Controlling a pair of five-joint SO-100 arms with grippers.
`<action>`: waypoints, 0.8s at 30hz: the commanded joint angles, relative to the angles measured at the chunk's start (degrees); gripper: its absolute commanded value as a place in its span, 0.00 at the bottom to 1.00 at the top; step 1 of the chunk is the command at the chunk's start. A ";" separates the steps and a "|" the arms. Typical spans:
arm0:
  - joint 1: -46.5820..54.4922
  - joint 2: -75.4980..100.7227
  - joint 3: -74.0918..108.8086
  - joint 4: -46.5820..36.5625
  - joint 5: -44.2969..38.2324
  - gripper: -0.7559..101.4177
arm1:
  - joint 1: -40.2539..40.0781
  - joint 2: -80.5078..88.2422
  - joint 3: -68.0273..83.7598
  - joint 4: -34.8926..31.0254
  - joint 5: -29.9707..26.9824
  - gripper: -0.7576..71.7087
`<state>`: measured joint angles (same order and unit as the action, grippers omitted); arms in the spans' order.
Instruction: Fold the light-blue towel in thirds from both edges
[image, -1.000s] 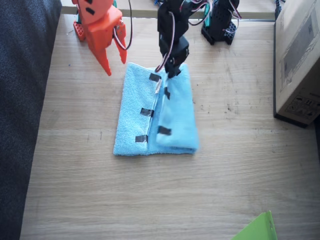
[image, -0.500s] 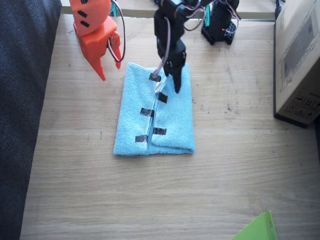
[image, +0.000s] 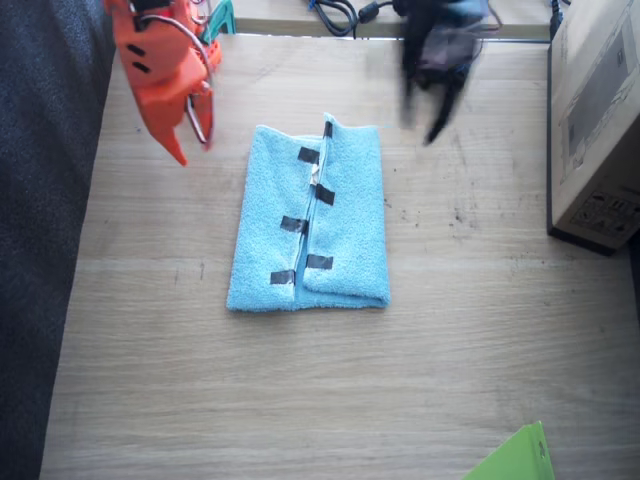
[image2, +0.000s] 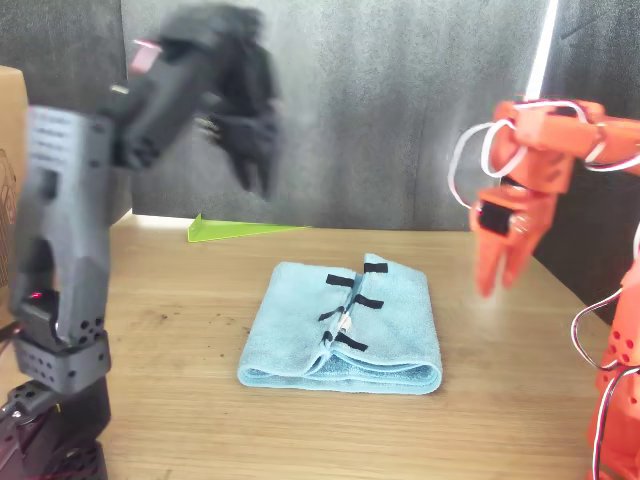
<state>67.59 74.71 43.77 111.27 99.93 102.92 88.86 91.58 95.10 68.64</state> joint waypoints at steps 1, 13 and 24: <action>13.45 15.12 27.33 -14.77 -0.44 0.01 | -4.04 8.35 7.29 -4.83 0.70 0.01; 31.38 59.33 85.96 -43.42 -5.27 0.01 | -20.04 35.16 38.85 -25.84 2.29 0.01; 29.88 97.21 109.69 -39.99 -8.88 0.06 | -24.17 67.68 57.66 -25.22 3.60 0.01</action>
<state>97.03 164.36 150.03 70.31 90.53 78.05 149.24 148.10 68.12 71.63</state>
